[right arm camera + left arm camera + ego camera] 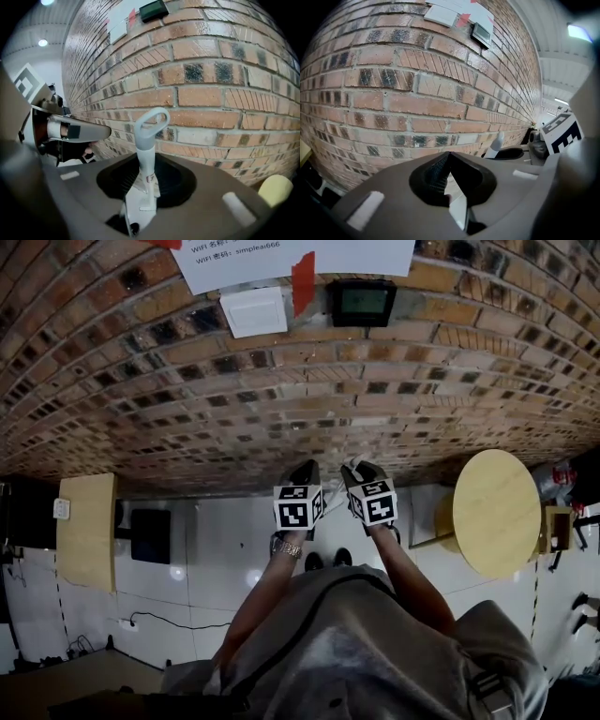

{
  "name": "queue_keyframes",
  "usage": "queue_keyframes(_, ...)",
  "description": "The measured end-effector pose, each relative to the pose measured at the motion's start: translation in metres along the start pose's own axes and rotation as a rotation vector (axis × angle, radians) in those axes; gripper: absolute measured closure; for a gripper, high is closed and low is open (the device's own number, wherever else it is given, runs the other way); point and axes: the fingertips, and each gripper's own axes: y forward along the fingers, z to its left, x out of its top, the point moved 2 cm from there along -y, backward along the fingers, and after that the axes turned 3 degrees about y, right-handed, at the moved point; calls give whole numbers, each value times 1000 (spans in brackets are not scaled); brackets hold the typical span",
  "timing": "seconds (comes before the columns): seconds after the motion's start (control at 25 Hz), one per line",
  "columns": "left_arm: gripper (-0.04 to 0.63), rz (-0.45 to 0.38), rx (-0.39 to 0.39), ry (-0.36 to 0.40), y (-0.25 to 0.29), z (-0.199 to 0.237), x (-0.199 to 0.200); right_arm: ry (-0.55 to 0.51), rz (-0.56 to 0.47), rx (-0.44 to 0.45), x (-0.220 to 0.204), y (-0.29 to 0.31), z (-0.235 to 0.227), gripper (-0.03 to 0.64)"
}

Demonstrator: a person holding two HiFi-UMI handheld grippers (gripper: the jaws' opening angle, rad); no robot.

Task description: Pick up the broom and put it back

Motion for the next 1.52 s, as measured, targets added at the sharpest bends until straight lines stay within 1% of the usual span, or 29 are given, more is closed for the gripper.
queue_keyframes(0.08, 618, -3, -2, 9, 0, -4, 2, 0, -3, 9, 1, -5, 2, 518)
queue_keyframes(0.24, 615, 2, -3, -13, 0, -9, 3, -8, 4, 17, 0, -10, 4, 518)
queue_keyframes(0.44, 614, 5, 2, -14, 0, -11, 2, -20, 14, 17, -4, -11, 4, 518)
queue_keyframes(0.6, 614, 10, 6, -13, -1, -11, 0, -31, 24, 8, -7, -8, 3, 518)
queue_keyframes(0.68, 614, 12, 7, -14, -2, -10, 0, -25, 45, -4, -12, -1, -3, 518)
queue_keyframes(0.92, 615, -9, 5, -28, -10, -9, -3, -14, 161, -29, -51, 50, -31, 518)
queue_keyframes(1.16, 615, 36, 44, -51, -23, -2, -26, -4, 250, -49, -90, 111, -49, 520)
queue_keyframes(1.28, 614, 47, 58, -56, -28, 0, -28, -17, 292, -71, -104, 131, -61, 520)
queue_keyframes(1.4, 614, 55, 75, -62, -29, 6, -30, -24, 314, -89, -111, 144, -72, 520)
queue_keyframes(1.52, 614, 70, 103, -77, -32, 15, -38, -14, 285, -86, -106, 156, -77, 520)
